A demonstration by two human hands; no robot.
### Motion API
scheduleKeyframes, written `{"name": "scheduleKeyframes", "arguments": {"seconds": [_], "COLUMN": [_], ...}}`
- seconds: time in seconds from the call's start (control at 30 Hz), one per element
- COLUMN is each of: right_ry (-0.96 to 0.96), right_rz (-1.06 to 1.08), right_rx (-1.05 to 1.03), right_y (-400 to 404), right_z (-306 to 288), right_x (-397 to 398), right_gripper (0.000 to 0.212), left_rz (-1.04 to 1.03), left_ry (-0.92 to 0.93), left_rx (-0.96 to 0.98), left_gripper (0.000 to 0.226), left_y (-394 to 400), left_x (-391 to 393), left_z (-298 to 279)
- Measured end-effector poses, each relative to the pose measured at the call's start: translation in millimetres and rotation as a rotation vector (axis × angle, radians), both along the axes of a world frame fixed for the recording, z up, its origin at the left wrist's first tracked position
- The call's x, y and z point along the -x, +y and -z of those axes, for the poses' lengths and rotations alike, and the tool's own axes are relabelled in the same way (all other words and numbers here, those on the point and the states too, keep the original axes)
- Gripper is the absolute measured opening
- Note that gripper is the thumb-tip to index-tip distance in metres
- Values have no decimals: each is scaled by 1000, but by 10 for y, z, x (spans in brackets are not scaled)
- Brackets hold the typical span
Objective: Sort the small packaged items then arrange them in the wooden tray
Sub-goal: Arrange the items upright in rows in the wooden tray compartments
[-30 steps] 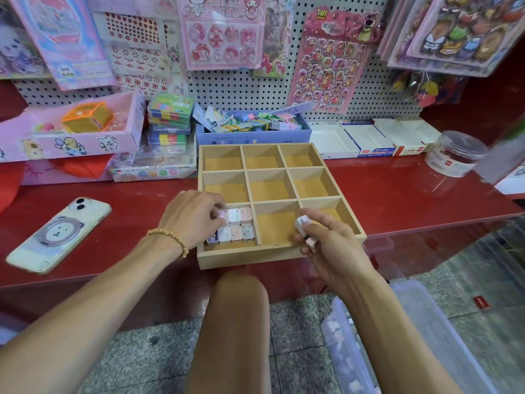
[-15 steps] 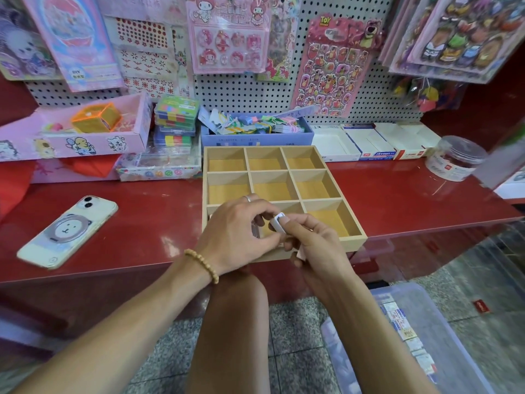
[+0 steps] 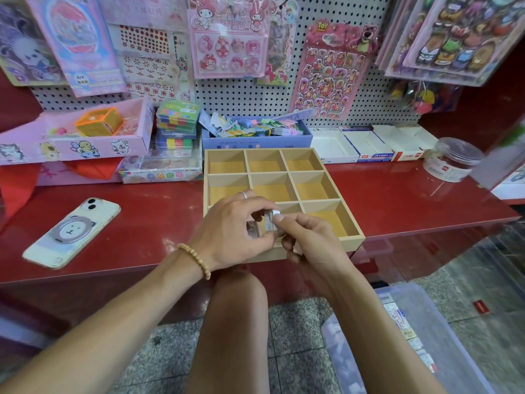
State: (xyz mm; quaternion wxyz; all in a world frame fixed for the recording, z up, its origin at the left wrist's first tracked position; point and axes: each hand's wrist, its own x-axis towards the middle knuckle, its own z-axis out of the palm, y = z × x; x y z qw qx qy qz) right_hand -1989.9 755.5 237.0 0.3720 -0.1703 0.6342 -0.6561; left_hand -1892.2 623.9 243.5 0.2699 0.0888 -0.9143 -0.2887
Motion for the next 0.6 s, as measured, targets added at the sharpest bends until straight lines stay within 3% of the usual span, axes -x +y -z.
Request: {"name": "scheduleKeyframes", "arguments": {"seconds": [0.1, 0.2, 0.27, 0.4, 0.6], "right_ry": [-153, -334, -311, -190, -255], "right_rz": [66, 153, 217, 242, 248], "right_rx": [47, 130, 84, 23, 95], "right_y": [-70, -95, -85, -66, -1], "right_z": [9, 39, 73, 125, 139], "right_x": [43, 136, 184, 173, 157], "right_gripper": [16, 35, 43, 29, 11], "left_rz": [-51, -202, -289, -335, -346], "left_ry": [-30, -157, -292, -521, -577], "left_rx": [26, 103, 162, 234, 287], "left_gripper": [40, 37, 33, 31, 30], "left_y": [-63, -255, -410, -600, -695], "left_x": [-45, -111, -151, -170, -91], "left_z": [0, 7, 26, 107, 202]}}
